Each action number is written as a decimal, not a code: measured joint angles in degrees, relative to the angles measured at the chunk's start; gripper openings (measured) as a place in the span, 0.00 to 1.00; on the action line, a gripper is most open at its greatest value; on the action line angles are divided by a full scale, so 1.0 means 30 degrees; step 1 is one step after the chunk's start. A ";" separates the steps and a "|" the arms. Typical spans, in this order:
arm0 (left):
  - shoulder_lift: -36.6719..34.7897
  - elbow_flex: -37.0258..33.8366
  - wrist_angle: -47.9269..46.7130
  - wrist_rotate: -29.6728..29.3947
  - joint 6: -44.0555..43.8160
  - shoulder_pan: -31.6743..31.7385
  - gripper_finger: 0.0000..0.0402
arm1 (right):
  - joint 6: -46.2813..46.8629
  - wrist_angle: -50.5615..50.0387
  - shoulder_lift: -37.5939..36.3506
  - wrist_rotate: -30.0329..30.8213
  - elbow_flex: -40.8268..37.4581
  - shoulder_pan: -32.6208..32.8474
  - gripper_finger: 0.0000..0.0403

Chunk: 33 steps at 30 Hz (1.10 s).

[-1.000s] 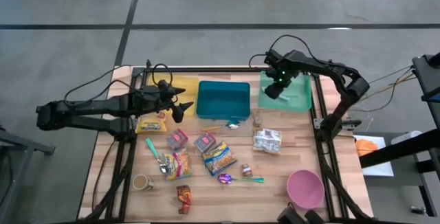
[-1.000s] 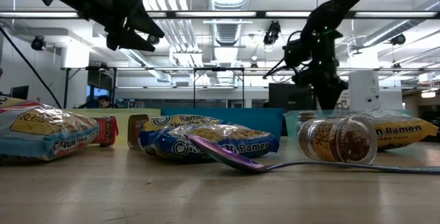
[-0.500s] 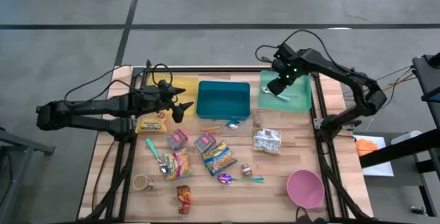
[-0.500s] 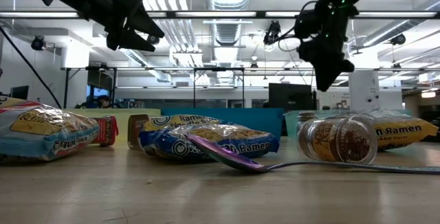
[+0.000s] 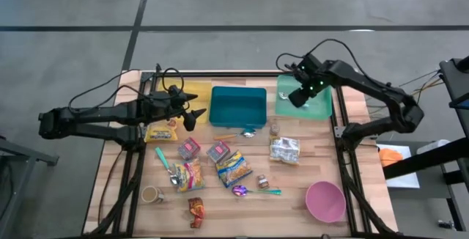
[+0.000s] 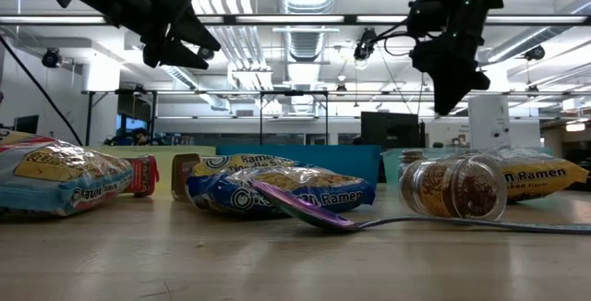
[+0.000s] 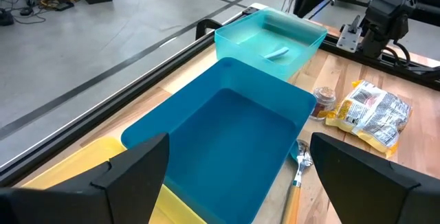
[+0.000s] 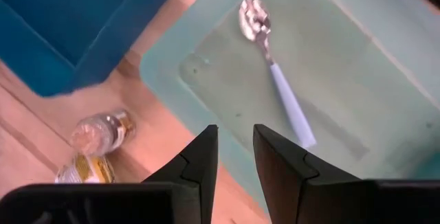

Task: Pick & Place Food Item
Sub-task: Put the top brown seasoning bottle into the blue bin

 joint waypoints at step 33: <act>-0.0003 0.0000 -0.0095 0.0007 -0.0055 0.0000 0.89 | -0.0902 0.1150 -0.0309 -0.4801 -0.1347 0.2298 0.98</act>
